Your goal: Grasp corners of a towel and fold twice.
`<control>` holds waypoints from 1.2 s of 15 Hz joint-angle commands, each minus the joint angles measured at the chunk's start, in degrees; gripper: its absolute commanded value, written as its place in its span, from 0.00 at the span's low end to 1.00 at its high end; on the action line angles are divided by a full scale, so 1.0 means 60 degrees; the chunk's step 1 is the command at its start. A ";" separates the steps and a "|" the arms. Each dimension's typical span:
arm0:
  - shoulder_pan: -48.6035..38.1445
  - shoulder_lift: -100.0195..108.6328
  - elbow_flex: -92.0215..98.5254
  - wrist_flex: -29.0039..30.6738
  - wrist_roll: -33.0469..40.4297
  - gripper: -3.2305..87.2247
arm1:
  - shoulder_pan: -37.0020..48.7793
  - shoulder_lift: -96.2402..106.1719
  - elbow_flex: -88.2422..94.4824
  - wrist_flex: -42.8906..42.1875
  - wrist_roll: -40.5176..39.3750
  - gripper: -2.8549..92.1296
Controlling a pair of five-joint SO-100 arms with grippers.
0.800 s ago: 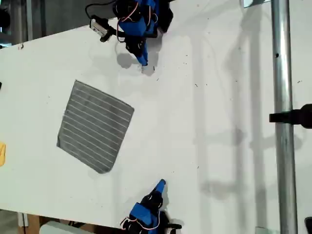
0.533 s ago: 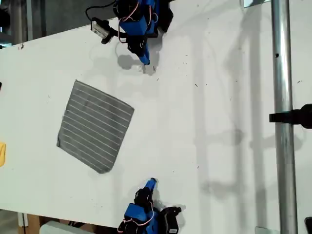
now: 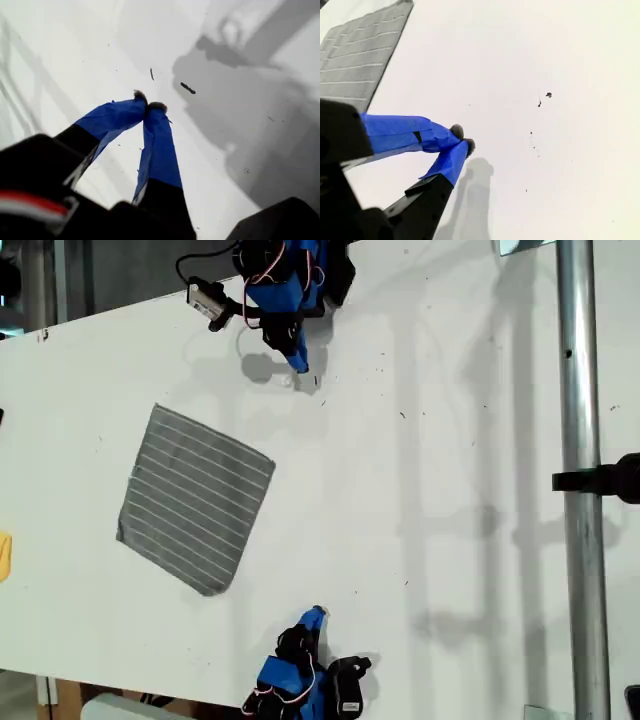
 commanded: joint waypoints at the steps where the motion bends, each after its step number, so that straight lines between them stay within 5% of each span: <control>1: -0.0176 0.0044 0.0044 0.0044 0.0059 0.01 | -0.0103 -0.0015 -0.0176 0.0073 -0.0088 0.03; 10: 0.0161 0.0044 -0.1274 0.0879 -0.0396 0.00 | -0.0615 -0.0073 -0.1069 0.0103 0.0190 0.03; 18: -0.1714 -0.4556 -0.7383 0.1992 0.2329 0.00 | -0.0322 -0.7676 -0.7222 -0.0806 -0.1377 0.03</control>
